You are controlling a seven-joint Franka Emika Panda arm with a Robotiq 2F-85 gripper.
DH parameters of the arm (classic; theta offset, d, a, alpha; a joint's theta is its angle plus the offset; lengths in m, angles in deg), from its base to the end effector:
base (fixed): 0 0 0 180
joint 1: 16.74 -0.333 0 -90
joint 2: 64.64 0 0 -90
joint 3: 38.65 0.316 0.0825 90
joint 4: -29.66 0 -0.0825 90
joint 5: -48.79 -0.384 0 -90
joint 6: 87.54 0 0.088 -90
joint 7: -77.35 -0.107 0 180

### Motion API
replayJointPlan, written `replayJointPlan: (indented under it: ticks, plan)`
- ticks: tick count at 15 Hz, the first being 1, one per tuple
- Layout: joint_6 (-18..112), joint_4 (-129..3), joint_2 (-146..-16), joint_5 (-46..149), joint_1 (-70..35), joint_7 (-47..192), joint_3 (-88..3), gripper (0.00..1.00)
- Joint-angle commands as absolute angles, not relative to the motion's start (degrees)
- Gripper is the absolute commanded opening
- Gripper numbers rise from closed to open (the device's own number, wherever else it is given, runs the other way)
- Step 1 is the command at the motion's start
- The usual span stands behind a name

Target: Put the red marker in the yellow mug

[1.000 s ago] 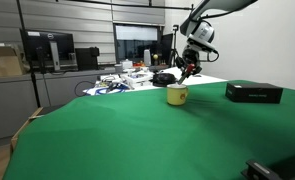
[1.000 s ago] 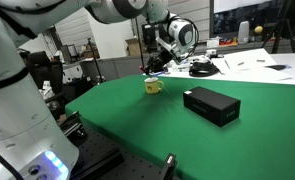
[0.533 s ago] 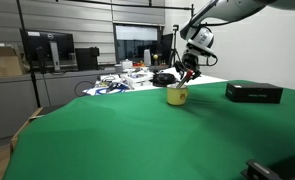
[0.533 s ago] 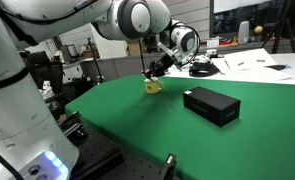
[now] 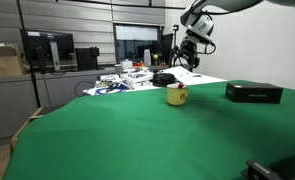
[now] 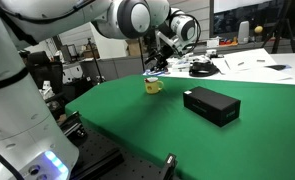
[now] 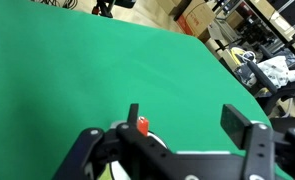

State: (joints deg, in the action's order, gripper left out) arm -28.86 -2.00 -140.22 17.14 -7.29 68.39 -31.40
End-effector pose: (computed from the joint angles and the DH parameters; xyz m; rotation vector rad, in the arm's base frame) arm 0.7079 -0.0041 0.1908 -2.2573 0.1756 1.0403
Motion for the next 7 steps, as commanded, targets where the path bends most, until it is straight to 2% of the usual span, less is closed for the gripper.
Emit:
replayJointPlan:
  ticks: [1, 2, 3, 7]
  plan:
    - [-30.8, 0.1, -137.2, 17.7, -7.0, 67.8, -31.6, 1.00]
    - [-29.5, -1.3, -138.5, 17.2, -7.2, 68.5, -31.5, 0.96]
    - [-29.7, -1.1, -137.7, 17.2, -7.2, 68.5, -31.5, 1.00]
    - [-29.8, -1.1, -137.0, 17.3, -7.1, 68.5, -31.6, 1.00]
